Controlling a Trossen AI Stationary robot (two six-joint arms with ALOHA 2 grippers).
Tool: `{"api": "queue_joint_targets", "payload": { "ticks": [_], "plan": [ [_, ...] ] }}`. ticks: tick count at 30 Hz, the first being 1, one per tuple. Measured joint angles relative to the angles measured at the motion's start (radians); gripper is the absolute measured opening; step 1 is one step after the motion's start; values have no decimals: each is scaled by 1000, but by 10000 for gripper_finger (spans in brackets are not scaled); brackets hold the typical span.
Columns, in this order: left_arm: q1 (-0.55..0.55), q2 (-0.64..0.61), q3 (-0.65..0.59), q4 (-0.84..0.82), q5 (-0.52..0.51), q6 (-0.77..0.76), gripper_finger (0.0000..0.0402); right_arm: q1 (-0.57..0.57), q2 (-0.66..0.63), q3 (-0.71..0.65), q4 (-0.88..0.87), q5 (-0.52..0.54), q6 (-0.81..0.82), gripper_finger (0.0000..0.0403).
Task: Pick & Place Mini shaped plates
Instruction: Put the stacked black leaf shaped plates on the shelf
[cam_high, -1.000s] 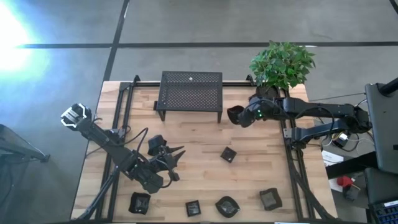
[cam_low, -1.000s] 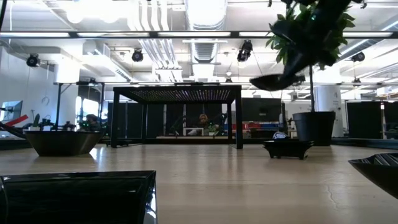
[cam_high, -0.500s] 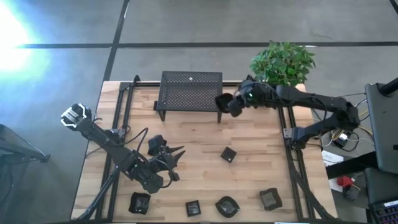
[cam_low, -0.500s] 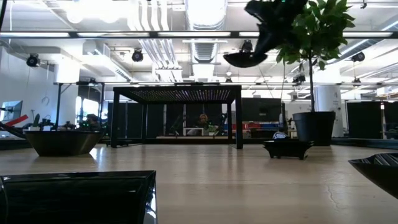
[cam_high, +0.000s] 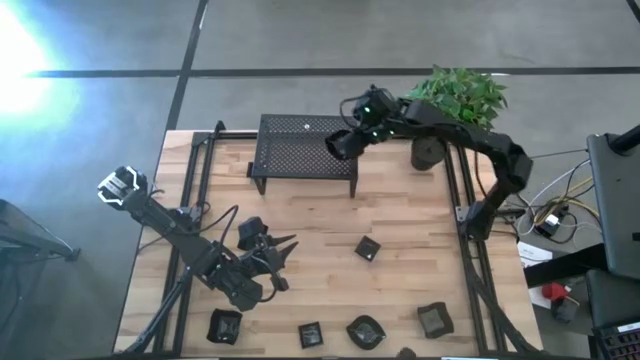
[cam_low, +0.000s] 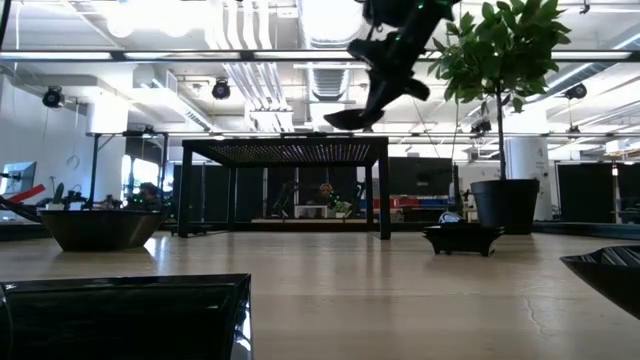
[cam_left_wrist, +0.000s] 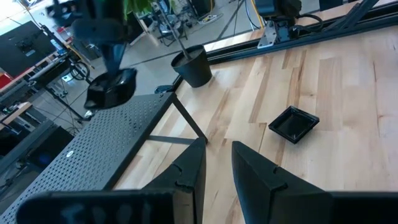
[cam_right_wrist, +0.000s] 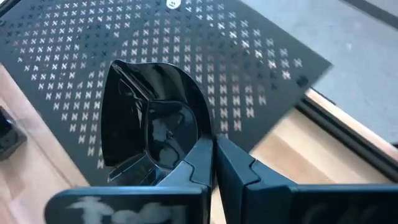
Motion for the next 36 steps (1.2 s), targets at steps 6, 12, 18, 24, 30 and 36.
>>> {"api": "queue_joint_targets", "payload": {
  "ticks": [6, 12, 18, 24, 30, 36],
  "plan": [
    [0, 0, 0, 0, 0, 0, 78, -28, 103, 104, -17, -13, -30, 8],
    [0, 0, 0, 0, 0, -2, 78, -39, 186, 163, -80, -13, -41, 8],
    [0, 0, 0, -1, 3, -8, 78, -42, 213, 216, -126, -5, -34, 8],
    [0, 0, 0, -1, 3, -8, 78, -42, 237, 271, -140, -5, -34, 8],
    [0, 0, 0, -1, 3, -9, 78, -42, 282, 327, -186, -5, -34, 26],
    [0, 0, 0, -1, 4, -10, 78, -42, 324, 352, -215, -4, -34, 62]
  ]
}}
